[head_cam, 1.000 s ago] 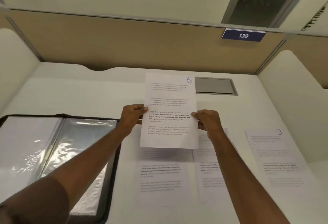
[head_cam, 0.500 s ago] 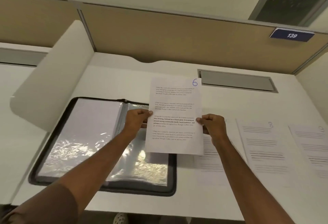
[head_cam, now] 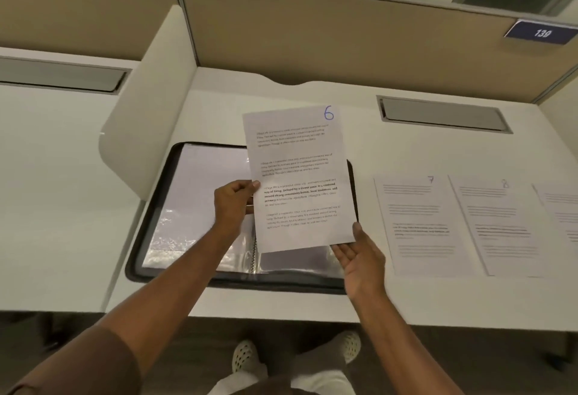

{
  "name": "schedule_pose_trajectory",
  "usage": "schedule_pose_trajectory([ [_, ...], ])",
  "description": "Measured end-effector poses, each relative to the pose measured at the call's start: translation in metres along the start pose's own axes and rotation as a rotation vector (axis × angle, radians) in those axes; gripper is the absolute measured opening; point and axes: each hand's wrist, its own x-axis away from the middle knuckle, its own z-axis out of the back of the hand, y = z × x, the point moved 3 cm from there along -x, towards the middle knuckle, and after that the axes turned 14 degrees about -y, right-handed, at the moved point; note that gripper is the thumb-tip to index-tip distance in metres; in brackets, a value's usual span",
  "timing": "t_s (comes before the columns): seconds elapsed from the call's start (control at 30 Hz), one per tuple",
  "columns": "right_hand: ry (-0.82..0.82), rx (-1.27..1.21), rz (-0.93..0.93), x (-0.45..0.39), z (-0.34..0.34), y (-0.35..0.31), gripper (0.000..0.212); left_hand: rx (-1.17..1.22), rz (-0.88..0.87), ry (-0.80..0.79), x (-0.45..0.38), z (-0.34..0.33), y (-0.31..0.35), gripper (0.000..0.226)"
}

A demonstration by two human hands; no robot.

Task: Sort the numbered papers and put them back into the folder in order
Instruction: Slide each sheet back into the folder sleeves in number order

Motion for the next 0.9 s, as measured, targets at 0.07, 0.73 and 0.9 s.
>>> schedule_pose_trajectory([
  [0.07, 0.032, -0.115, -0.036, 0.015, -0.001, 0.021, 0.043, -0.002, -0.003, -0.010, 0.006, 0.005, -0.004, 0.016],
  [0.73, 0.270, -0.023, -0.134, 0.113, 0.068, 0.069, 0.030, -0.749, -0.233, -0.330, 0.045, -0.001, -0.048, 0.015],
  [0.9, 0.329, 0.007, -0.193, 0.147, 0.104, 0.061, 0.027, -1.230, -0.365, -0.655, 0.039, -0.020, -0.051, 0.023],
])
